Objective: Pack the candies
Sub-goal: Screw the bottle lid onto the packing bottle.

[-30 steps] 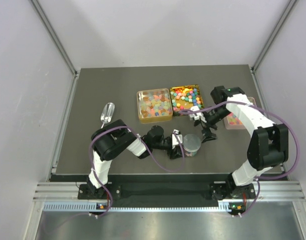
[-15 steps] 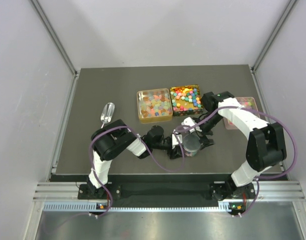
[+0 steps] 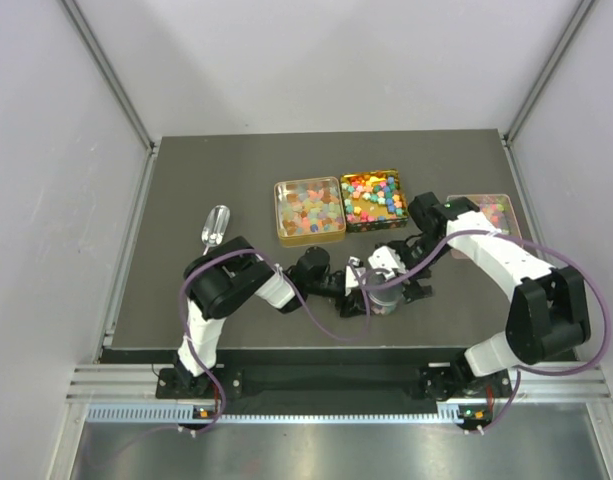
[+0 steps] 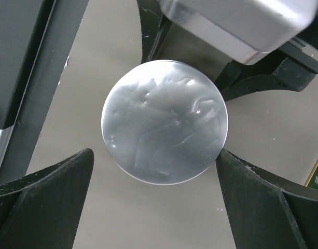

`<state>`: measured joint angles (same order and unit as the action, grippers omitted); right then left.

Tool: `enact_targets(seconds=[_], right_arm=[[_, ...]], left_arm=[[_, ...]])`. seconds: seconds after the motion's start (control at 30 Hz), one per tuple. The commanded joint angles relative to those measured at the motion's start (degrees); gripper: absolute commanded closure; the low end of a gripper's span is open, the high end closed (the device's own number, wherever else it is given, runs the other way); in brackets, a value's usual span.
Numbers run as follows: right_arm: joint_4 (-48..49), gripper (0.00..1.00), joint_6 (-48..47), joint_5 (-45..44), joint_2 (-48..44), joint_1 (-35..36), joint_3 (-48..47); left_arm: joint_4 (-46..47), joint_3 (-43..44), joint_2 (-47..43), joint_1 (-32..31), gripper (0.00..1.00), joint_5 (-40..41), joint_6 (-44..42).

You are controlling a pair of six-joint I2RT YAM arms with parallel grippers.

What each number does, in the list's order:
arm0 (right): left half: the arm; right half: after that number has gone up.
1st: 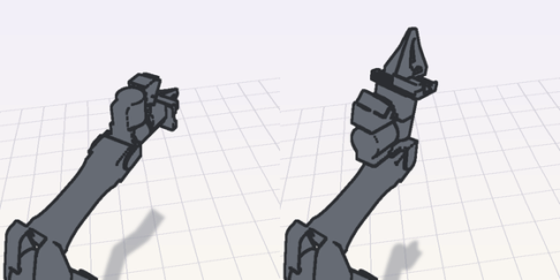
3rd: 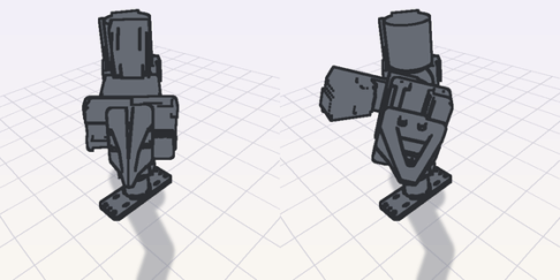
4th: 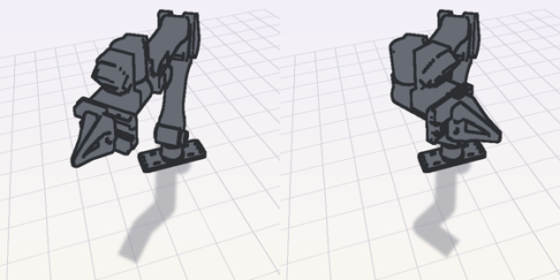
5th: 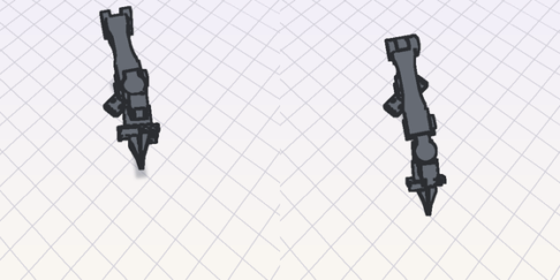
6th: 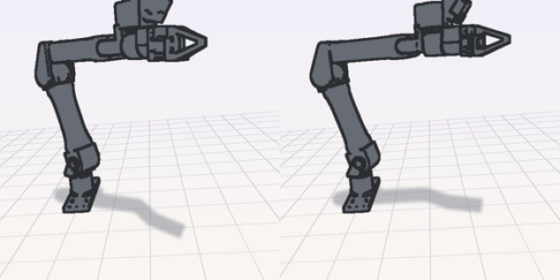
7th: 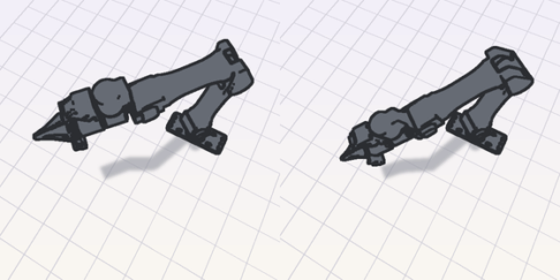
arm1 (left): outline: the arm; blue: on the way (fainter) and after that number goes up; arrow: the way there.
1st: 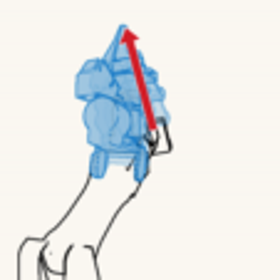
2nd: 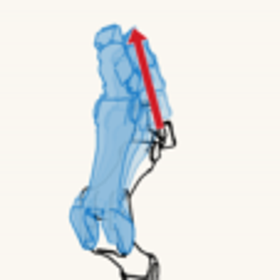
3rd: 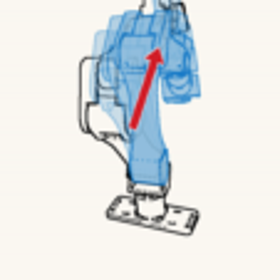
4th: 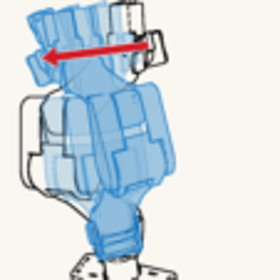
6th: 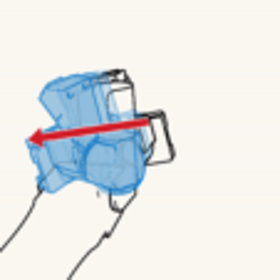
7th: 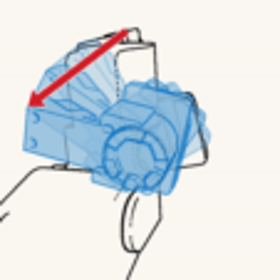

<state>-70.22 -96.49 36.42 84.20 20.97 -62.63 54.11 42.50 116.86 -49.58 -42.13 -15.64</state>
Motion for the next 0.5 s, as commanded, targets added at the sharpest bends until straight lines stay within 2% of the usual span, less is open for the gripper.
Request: enact_targets(seconds=[0.0, 0.47], right_arm=[[-13.98, 0.0, 4.29, -0.3, -4.83, 0.65, 2.69], [-14.07, 0.0, 10.88, -0.39, -10.37, 1.09, 5.15]], left_arm=[[-14.73, -0.67, 4.25, 2.82, 1.0, 3.55, 0.17], [-14.03, 0.04, 4.69, 4.49, 1.0, 4.95, 0.7]])
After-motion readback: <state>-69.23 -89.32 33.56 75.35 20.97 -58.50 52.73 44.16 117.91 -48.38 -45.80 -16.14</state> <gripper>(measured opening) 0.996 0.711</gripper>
